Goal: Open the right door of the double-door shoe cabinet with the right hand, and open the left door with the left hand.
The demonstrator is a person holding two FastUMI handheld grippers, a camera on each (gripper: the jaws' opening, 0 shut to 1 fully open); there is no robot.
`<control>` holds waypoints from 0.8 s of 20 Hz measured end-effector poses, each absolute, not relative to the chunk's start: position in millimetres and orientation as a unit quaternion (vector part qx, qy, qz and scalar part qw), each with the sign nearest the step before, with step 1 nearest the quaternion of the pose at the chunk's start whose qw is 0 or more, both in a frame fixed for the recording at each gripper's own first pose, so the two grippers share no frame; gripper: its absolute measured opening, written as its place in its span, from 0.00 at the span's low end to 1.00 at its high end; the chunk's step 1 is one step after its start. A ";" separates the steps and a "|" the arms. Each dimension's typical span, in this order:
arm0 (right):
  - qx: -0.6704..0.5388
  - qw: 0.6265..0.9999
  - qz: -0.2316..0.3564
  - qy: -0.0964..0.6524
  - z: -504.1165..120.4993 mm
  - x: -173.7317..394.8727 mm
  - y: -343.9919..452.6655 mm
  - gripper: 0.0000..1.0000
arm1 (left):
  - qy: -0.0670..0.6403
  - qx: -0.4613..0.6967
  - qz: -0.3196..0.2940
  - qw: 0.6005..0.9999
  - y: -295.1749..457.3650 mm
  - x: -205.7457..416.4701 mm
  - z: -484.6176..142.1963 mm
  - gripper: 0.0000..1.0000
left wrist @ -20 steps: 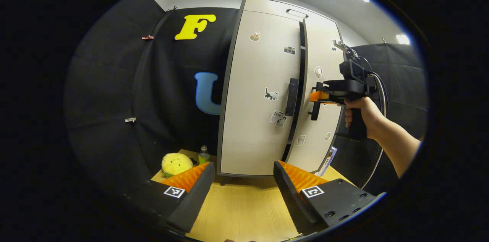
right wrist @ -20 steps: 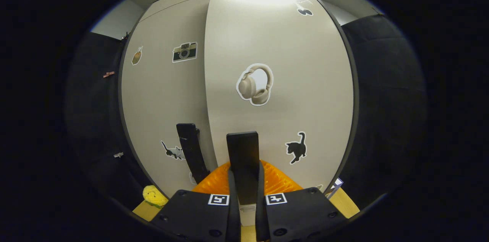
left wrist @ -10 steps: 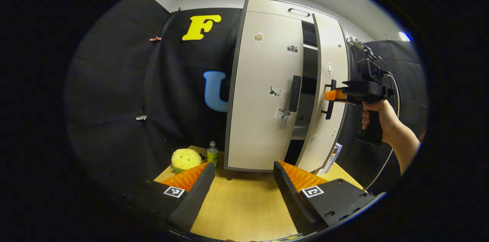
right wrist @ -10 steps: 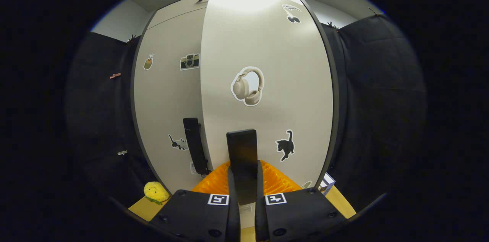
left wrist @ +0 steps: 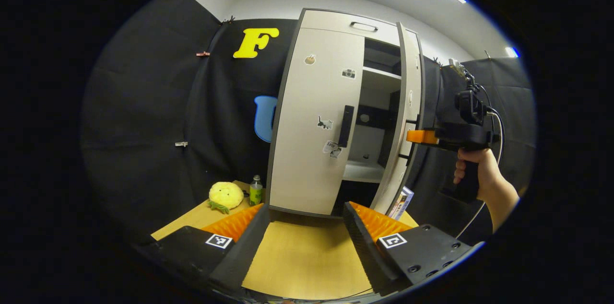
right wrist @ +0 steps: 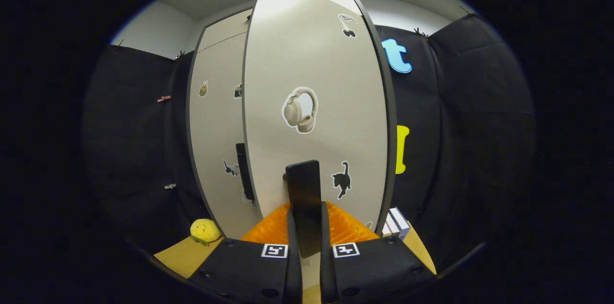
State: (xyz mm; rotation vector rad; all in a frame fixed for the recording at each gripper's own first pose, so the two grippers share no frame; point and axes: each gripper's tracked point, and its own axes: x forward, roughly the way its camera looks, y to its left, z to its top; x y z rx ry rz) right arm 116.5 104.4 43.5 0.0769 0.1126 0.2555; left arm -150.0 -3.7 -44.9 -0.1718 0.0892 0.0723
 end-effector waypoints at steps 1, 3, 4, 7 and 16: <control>0.039 0.990 0.126 0.056 44.1 114.4 98.9 0.19 | 0.041 -0.079 0.036 0.995 -9.9 -154.3 -42.8 0.95; 0.034 0.990 0.124 0.058 45.3 109.7 87.2 0.19 | 0.037 -0.068 0.039 0.996 -20.6 -161.4 -41.1 0.95; 0.033 0.990 0.121 0.058 45.8 107.8 81.5 0.18 | 0.037 -0.066 0.039 0.996 -27.2 -163.8 -41.3 0.95; 0.027 0.992 0.112 0.058 47.2 105.6 66.6 0.18 | 0.034 -0.069 0.036 0.996 -45.6 -172.3 -37.9 0.95; 0.024 0.997 0.017 0.065 45.1 114.1 -19.1 0.12 | 0.035 -0.067 0.041 0.996 -62.0 -184.4 -34.4 0.95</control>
